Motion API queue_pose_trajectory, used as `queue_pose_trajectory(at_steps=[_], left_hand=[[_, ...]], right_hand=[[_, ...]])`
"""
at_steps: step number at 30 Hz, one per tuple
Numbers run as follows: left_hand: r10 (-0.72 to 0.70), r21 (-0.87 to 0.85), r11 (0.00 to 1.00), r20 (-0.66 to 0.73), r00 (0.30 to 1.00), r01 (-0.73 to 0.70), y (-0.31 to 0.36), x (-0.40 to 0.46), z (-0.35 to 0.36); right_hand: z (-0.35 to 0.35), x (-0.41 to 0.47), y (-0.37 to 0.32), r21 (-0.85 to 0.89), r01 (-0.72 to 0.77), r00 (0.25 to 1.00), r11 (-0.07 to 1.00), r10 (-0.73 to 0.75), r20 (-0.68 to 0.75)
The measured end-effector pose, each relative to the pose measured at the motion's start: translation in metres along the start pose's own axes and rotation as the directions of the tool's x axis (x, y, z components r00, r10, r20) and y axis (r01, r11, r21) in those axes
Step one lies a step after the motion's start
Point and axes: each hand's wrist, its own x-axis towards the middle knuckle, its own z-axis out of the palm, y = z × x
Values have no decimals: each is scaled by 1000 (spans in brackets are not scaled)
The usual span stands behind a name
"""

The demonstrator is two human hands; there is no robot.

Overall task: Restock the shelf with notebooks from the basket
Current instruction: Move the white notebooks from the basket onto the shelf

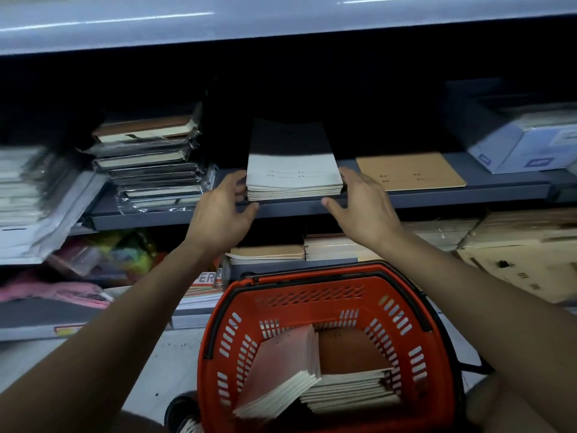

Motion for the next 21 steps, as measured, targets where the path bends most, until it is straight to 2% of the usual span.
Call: queue_pose_trajectory(at_steps=[11, 21], left_hand=[[-39, 44, 998, 12, 999, 39, -4, -66, -8], [-102, 21, 995, 127, 987, 101, -36, -119, 47]], right_hand=[[-8, -73, -5, 33, -47, 998, 998, 46, 30], [48, -118, 7, 24, -103, 974, 994, 96, 206]])
